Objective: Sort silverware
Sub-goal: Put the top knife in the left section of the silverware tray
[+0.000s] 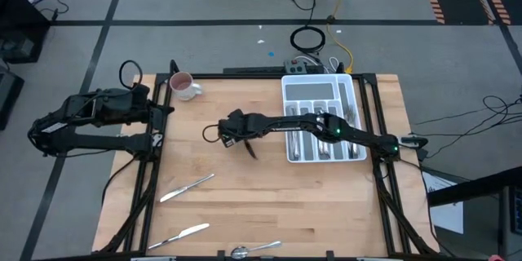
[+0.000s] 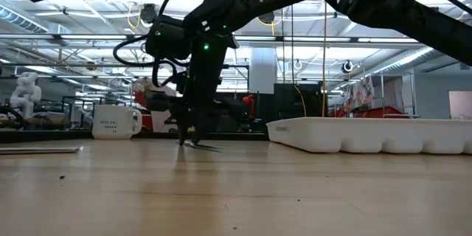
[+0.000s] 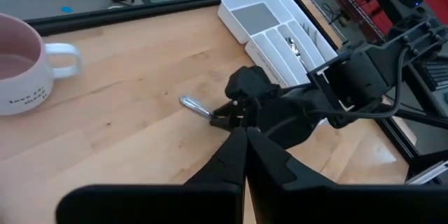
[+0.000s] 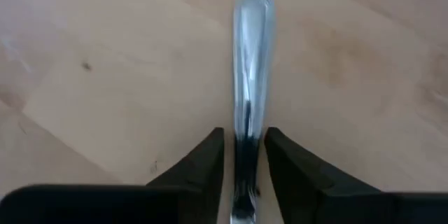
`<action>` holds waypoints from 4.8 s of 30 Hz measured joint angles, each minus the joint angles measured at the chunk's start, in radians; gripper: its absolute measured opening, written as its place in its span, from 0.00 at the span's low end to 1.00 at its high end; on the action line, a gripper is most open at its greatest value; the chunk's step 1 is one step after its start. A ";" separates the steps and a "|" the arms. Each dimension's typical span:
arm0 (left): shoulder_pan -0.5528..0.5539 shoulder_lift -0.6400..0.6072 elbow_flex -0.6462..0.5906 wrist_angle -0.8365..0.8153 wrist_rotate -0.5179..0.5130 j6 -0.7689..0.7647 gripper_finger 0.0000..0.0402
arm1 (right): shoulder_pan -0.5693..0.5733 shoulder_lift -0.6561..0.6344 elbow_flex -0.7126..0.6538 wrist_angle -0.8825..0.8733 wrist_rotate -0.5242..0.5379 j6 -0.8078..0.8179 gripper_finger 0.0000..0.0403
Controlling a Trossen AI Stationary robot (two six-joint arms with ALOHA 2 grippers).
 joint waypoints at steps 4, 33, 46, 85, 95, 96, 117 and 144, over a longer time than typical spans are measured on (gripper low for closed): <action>0.000 0.000 0.000 0.000 0.000 0.000 0.03 | 0.013 0.001 0.032 -0.090 -0.045 -0.006 0.22; 0.000 0.000 0.000 0.000 0.000 0.052 0.03 | 0.039 -0.157 0.037 -0.319 -0.181 -0.112 0.01; 0.000 0.000 0.000 0.000 0.000 0.078 0.03 | 0.049 -0.150 0.038 -0.164 -0.349 -0.485 0.19; 0.001 0.000 0.000 0.000 -0.007 0.079 0.03 | 0.018 0.017 0.051 -0.298 -0.381 -0.615 0.04; 0.001 0.000 0.000 0.000 -0.007 0.103 0.03 | 0.015 -0.011 0.053 -0.305 -0.383 -0.569 0.00; 0.001 0.000 0.000 0.000 -0.007 0.103 0.03 | 0.015 -0.020 0.051 -0.302 -0.382 -0.563 0.00; 0.001 0.000 0.000 0.000 -0.034 0.105 0.03 | 0.018 -0.153 0.045 -0.291 -0.370 -0.418 0.00; 0.001 0.000 0.000 0.000 -0.048 0.129 0.03 | -0.157 -0.420 0.049 -0.583 -0.099 -0.480 0.00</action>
